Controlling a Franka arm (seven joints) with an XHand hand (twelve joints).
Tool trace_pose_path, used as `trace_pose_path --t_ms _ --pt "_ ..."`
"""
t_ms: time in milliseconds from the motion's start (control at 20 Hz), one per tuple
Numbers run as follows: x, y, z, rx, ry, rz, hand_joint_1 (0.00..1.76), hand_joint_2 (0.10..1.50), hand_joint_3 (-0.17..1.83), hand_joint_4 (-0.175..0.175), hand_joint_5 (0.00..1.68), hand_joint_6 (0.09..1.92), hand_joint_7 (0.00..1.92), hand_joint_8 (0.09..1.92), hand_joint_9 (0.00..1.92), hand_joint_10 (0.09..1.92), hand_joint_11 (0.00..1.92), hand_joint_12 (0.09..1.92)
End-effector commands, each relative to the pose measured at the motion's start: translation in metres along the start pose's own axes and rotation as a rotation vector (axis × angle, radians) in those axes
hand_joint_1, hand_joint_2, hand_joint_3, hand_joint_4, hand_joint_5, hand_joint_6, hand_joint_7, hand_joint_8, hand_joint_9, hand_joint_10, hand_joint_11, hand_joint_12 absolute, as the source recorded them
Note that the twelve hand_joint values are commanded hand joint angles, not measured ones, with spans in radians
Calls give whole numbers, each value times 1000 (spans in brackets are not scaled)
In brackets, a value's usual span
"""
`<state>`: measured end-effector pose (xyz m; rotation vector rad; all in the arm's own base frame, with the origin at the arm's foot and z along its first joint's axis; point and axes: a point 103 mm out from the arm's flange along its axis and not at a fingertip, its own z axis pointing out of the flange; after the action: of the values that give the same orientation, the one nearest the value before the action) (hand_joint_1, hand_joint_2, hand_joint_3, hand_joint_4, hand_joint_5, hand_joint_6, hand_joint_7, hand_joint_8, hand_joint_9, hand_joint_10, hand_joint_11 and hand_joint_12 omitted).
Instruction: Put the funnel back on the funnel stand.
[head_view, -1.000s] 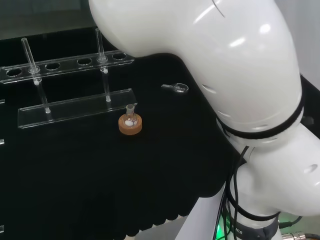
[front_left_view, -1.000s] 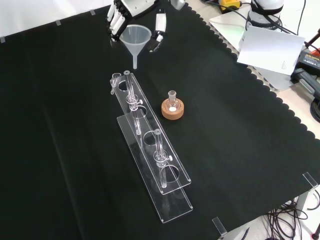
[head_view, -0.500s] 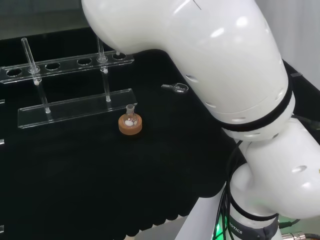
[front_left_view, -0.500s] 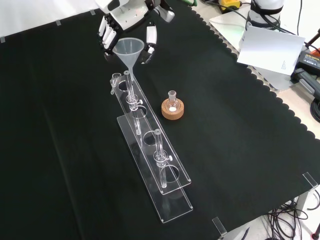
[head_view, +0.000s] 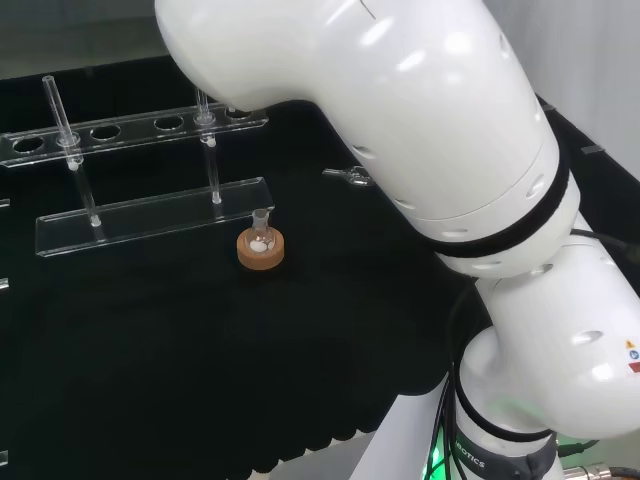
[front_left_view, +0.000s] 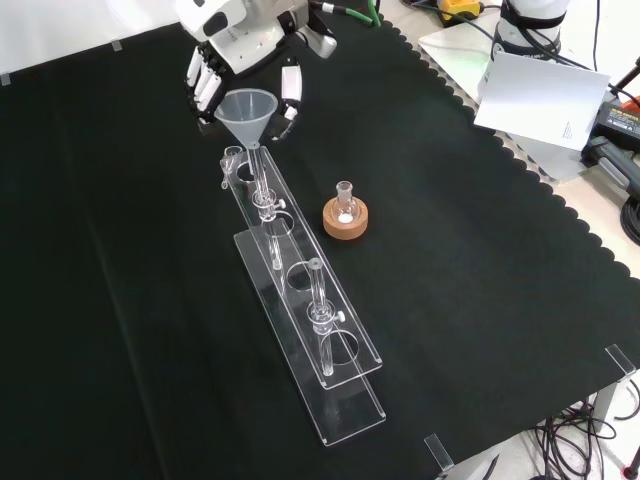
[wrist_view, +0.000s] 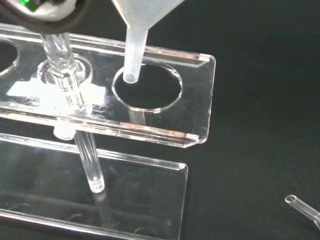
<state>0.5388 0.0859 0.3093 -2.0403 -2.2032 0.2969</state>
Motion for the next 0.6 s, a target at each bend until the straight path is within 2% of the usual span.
trace_pose_path --t_ms 50,200,300,400,500,600 --pt "-1 9 10 20 -7 -6 845 776 606 -42 712 778 748 767 1134 403 759 1148" --pt "-3 12 16 36 -16 -5 844 775 606 -42 711 778 746 767 1131 402 759 1148" --pt "-4 13 21 66 6 -11 839 771 605 -42 703 776 735 764 1118 399 754 1148" --pt "-5 15 28 106 25 -17 775 737 599 -49 540 711 582 783 962 433 650 1204" --pt "-4 16 33 134 24 -20 703 710 567 -52 379 504 330 770 691 528 487 1283" --pt "-3 18 38 149 24 -21 663 701 534 -50 323 317 176 752 501 633 371 1344"
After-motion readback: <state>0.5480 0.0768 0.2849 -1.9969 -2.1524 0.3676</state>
